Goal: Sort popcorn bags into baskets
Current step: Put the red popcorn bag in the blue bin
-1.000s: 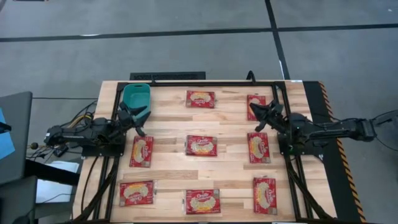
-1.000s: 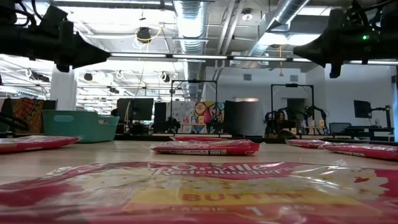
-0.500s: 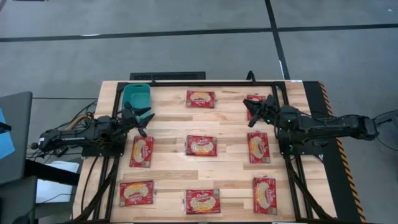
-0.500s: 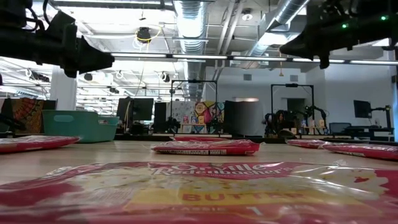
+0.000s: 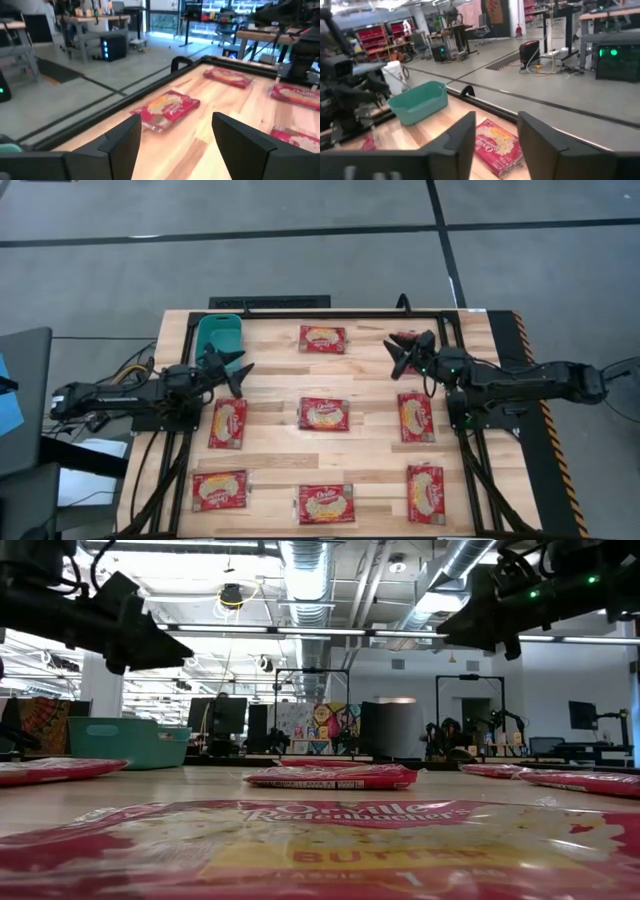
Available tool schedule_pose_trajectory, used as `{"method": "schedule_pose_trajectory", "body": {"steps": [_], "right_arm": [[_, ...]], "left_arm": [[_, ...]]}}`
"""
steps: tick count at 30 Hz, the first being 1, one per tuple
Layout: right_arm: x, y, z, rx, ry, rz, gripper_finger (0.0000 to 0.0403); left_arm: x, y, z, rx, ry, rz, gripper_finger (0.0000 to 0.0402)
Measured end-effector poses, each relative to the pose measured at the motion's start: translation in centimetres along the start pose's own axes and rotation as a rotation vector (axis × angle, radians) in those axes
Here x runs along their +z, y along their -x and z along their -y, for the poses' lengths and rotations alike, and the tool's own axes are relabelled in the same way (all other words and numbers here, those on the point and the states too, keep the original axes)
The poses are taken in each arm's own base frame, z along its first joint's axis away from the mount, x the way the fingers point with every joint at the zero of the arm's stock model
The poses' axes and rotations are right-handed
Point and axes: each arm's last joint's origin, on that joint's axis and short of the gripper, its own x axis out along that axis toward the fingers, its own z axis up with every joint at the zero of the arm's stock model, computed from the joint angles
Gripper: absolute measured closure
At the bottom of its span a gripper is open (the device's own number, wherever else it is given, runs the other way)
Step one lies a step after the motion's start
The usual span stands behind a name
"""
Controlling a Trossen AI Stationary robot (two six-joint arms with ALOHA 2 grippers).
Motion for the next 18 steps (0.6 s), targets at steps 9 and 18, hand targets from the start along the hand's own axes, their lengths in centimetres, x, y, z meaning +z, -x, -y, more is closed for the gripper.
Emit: {"method": "schedule_pose_trajectory", "body": {"steps": [9, 18], "right_arm": [[0.0, 0.1, -0.3, 0.024, -0.047, -0.004, 0.0180], [-0.3, 0.4, -0.9, 0.057, -0.047, -0.016, 0.0205]], "left_arm": [[1.2, -1.1, 0.7, -0.025, -0.009, -0.007, 0.0166], [1.6, -2.7, 1.7, -0.026, -0.070, -0.010, 0.0166]]}}
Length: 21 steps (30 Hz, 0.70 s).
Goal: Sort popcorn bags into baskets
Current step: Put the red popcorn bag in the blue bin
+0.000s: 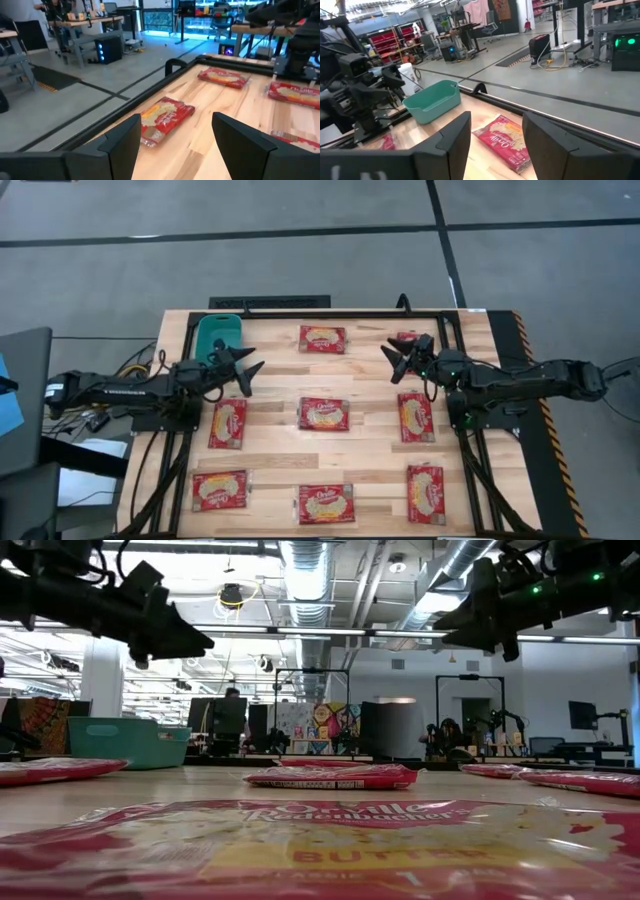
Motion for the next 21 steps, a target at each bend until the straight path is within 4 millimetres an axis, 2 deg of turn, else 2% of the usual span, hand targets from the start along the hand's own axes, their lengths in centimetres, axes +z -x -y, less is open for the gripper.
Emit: {"method": "schedule_pose_trajectory", "body": {"steps": [12, 21], "right_arm": [[-0.1, 0.1, -0.1, 0.009, -0.048, -0.004, 0.0221], [-0.1, 0.1, -0.1, 0.008, -0.051, -0.004, 0.0220]], "left_arm": [[0.0, -3.4, 1.6, 0.026, 0.004, -0.109, 0.0166], [-0.3, -6.6, 1.6, -0.005, -0.003, -0.207, 0.0166]]}}
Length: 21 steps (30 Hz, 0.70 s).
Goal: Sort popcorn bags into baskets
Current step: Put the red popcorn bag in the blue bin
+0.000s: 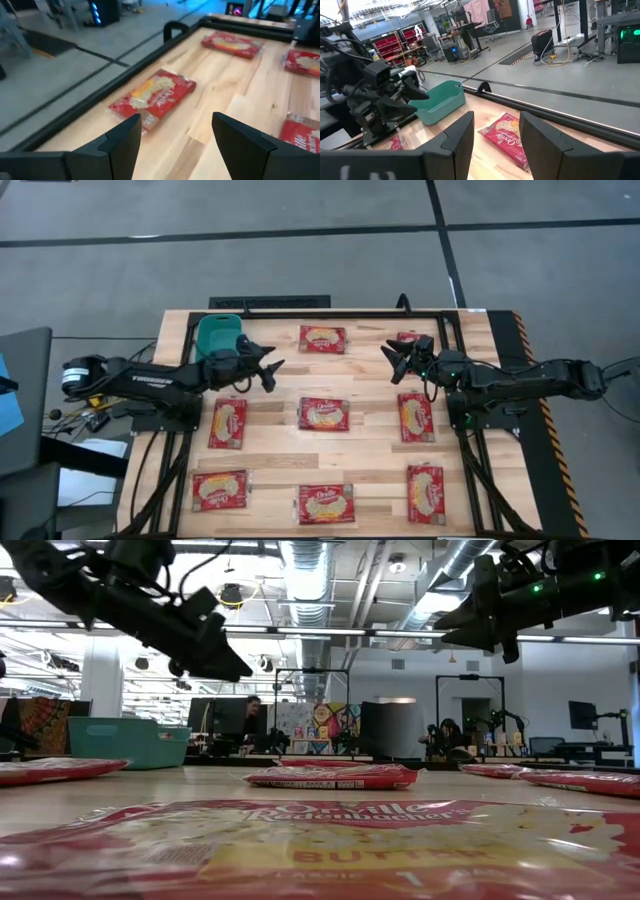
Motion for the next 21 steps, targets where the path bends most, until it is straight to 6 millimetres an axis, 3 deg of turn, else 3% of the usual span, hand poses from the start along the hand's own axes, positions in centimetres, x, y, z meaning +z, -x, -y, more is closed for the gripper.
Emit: {"method": "schedule_pose_trajectory", "body": {"steps": [12, 21], "right_arm": [[-0.1, 0.1, -0.2, 0.016, -0.006, -0.008, 0.0226], [-0.4, 0.4, -0.8, 0.051, -0.003, -0.026, 0.0225]], "left_arm": [[0.6, -5.0, 1.3, -0.050, 0.030, -0.096, 0.0166], [1.2, -10.5, 1.8, 0.019, 0.082, -0.230, 0.0166]]}}
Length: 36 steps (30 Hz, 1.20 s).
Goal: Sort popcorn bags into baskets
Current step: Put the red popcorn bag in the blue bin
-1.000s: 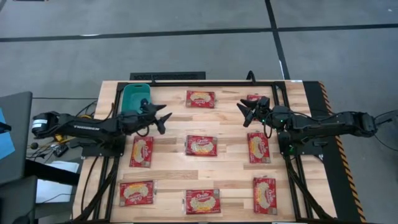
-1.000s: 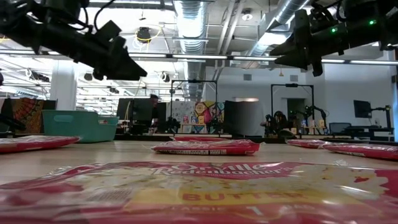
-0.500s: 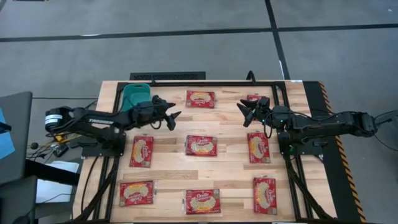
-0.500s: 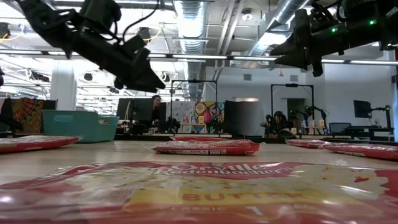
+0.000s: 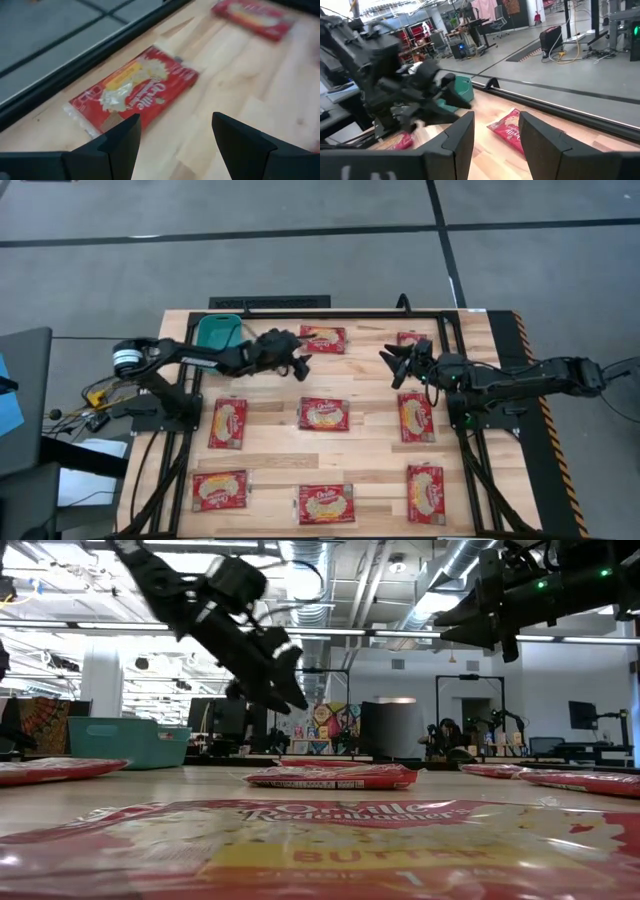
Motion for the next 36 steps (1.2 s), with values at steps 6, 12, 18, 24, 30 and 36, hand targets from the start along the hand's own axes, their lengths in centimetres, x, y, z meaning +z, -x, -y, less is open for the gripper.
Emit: {"method": "schedule_pose_trajectory", "body": {"steps": [6, 12, 18, 24, 30, 36], "right_arm": [[-0.2, 0.2, -0.3, 0.020, 0.003, -0.011, 0.0229], [-0.5, 0.3, -0.5, 0.030, 0.001, -0.040, 0.0225], [-0.7, 0.3, -0.4, 0.016, -0.003, -0.060, 0.0228], [-0.7, 0.3, -0.4, 0.015, -0.004, -0.062, 0.0232], [-0.8, 0.3, -0.4, 0.016, -0.004, -0.062, 0.0230], [-0.7, 0.3, -0.4, 0.015, -0.003, -0.062, 0.0236]], "left_arm": [[0.9, -4.5, -1.1, 0.098, -0.078, -0.196, 0.0166], [1.2, -7.4, -3.1, 0.117, -0.193, -0.419, 0.0166], [1.5, -8.6, -3.7, 0.026, -0.278, -0.508, 0.0166], [1.6, -8.7, -4.1, -0.006, -0.388, -0.496, 0.0166], [1.3, -9.2, -5.6, -0.038, -0.401, -0.510, 0.0168], [1.4, -9.3, -7.1, -0.018, -0.372, -0.516, 0.0240]]}}
